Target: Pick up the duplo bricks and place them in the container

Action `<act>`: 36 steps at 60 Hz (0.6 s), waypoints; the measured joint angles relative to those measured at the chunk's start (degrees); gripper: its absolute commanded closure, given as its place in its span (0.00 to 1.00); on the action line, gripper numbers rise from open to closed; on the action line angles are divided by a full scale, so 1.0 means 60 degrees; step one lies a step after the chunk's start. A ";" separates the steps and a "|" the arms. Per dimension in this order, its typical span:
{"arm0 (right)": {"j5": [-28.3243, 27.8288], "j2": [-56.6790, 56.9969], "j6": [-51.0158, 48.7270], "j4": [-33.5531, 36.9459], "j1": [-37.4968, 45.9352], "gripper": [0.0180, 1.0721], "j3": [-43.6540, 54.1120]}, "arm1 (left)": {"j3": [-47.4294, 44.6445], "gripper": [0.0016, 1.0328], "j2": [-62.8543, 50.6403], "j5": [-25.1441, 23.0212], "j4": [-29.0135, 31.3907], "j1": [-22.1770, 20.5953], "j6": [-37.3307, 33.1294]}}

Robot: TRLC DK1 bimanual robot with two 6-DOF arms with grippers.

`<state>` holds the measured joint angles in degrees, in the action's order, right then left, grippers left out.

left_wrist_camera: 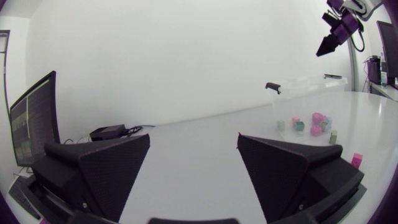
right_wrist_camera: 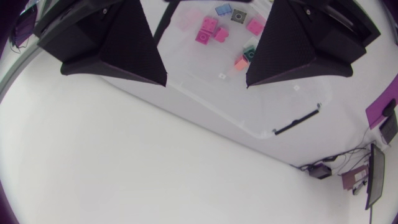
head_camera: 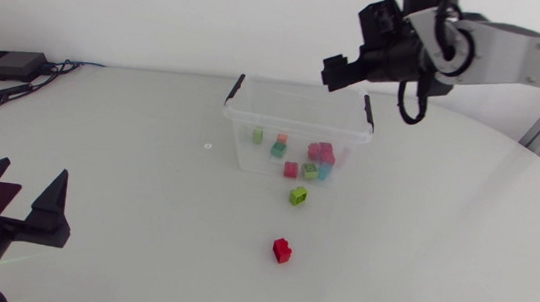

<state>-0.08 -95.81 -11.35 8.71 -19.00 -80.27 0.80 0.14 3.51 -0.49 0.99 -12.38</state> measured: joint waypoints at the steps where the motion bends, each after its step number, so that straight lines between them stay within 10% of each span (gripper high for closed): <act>1: 0.0004 0.0237 0.0102 0.0007 0.0000 0.06 0.0124 | 0.0000 0.05 0.0000 0.0004 0.0000 0.0000 0.0000; 36: -0.0230 0.3038 0.0583 -0.0040 -0.1315 0.05 0.5085 | 0.0000 0.05 0.0000 0.0004 0.0000 0.0000 0.0000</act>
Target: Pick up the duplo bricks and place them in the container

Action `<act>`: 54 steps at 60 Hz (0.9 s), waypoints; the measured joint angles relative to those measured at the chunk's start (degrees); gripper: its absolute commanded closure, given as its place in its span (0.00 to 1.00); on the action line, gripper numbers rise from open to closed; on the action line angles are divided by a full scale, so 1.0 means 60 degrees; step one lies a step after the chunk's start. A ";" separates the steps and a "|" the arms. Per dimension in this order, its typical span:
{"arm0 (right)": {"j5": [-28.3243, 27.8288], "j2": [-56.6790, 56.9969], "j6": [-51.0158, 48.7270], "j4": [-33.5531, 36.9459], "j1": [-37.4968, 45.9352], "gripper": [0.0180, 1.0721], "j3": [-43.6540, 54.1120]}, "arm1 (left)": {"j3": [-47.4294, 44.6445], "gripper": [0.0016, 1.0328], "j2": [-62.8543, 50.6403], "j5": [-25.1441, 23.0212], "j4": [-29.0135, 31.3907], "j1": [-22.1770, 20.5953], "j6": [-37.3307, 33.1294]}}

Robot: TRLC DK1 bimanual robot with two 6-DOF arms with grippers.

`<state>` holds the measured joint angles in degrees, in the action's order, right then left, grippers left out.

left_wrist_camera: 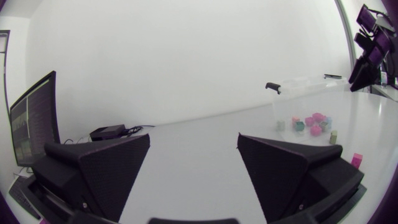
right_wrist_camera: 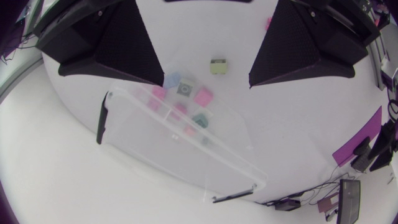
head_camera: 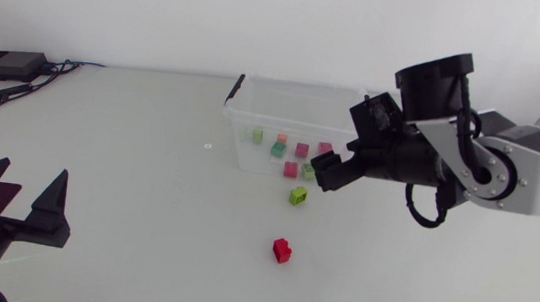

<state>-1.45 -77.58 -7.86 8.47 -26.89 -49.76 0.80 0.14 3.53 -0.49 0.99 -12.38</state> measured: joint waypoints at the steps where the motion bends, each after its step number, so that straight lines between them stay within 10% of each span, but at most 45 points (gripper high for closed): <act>1: 0.0000 0.0000 0.0004 -0.0047 -0.0036 0.05 0.0124 | 0.0000 0.05 0.0000 0.0000 0.0000 0.0000 0.0000; 54: 0.0066 -0.5238 0.0506 -0.4801 -0.0259 0.14 0.0750 | 0.0000 0.05 0.0000 0.0000 -0.0004 0.0000 0.0000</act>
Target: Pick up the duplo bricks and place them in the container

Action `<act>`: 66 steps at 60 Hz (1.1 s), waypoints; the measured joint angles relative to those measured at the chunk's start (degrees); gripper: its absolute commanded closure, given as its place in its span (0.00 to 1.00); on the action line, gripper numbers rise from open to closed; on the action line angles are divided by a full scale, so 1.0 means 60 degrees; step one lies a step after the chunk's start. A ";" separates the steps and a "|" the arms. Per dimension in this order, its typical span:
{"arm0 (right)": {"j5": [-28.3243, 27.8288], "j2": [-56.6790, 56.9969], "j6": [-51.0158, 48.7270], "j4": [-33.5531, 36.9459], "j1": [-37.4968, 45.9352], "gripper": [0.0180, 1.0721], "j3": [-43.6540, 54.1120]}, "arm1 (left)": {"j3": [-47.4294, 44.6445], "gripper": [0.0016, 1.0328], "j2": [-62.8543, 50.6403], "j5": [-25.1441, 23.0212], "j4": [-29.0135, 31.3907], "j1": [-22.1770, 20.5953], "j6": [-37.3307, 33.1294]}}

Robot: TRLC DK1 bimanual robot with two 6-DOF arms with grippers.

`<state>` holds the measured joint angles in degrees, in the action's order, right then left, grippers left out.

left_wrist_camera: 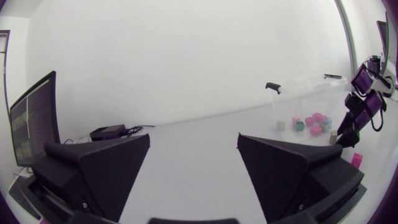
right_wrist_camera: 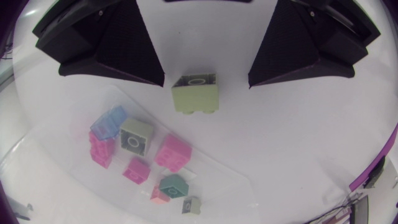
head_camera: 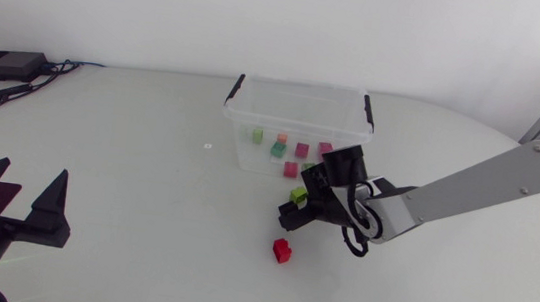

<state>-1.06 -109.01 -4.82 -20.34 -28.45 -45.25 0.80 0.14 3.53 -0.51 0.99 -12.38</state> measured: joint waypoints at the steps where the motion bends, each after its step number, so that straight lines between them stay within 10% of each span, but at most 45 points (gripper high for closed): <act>1: -0.0022 -0.0040 0.0025 -0.0138 0.0004 0.16 0.0029 | 0.0000 0.05 0.0000 -0.0004 0.0000 0.0000 0.0000; 26: -0.0029 -0.0248 0.0022 -0.0940 0.0073 0.69 0.0175 | 0.0000 0.05 0.0000 0.0000 0.0000 0.0000 0.0000; 66: -0.0536 0.6069 0.0022 0.2692 0.1082 0.70 -0.0317 | 0.0000 0.05 0.0000 0.0000 0.0004 0.0000 0.0000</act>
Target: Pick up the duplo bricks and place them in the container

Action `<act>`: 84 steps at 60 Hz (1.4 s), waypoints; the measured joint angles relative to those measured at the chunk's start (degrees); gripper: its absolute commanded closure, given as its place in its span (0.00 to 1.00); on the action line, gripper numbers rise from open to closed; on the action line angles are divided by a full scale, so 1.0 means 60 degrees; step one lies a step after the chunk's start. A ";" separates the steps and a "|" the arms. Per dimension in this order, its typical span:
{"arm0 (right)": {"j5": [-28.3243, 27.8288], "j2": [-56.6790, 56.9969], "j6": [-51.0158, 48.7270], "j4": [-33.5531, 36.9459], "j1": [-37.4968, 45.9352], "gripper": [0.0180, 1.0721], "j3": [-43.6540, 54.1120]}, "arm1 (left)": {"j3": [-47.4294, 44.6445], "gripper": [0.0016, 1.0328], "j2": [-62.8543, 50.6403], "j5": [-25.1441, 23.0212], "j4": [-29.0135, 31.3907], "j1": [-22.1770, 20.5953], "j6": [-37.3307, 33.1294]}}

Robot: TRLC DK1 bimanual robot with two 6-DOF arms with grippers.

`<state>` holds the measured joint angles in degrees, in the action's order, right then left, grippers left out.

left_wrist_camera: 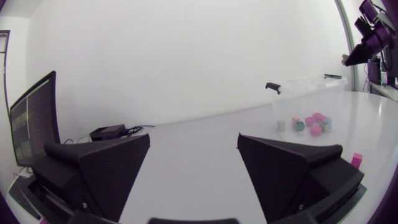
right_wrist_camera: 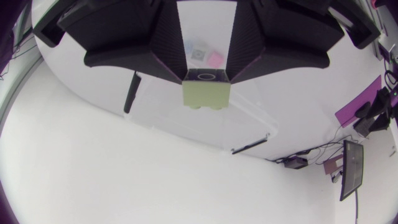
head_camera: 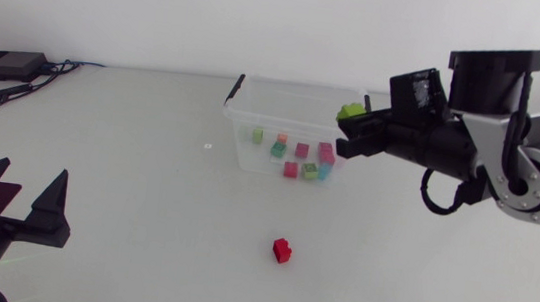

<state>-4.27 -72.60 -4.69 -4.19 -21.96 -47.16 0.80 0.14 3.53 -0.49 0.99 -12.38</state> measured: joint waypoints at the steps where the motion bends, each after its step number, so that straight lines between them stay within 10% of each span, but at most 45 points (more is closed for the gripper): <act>1: -0.0007 -0.0051 0.0000 -0.0004 0.0029 0.70 -0.0113 | 0.0000 0.05 0.0000 0.0000 0.0000 0.0000 0.0000; 25: -0.0036 -0.2794 0.0018 -0.0623 0.0499 0.67 -0.2255 | 0.0000 0.05 0.0000 -0.0004 0.0000 0.0000 0.0000; 35: 0.0000 -0.3938 0.0044 -0.0539 0.0481 0.05 -0.3100 | 0.0000 0.05 0.0000 0.0000 0.0000 0.0000 0.0000; 48: -0.0459 -0.3617 -0.0302 0.0878 0.0485 0.05 -0.3242 | 0.0000 0.05 0.0000 0.0000 0.0000 0.0000 0.0000; 72: -0.1224 -0.1497 -0.6288 0.8459 -0.1271 0.05 -0.3439 | 0.0000 0.05 0.0000 -0.0004 0.0000 0.0000 0.0000; 84: -0.0641 -0.2481 -0.8091 0.9147 -0.1730 0.05 -0.3435 | 0.0000 0.05 0.0000 0.0000 0.0000 0.0000 0.0000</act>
<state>-8.12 -87.48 -53.23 50.70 -32.34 -67.77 0.80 0.14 3.53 -0.49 0.99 -12.38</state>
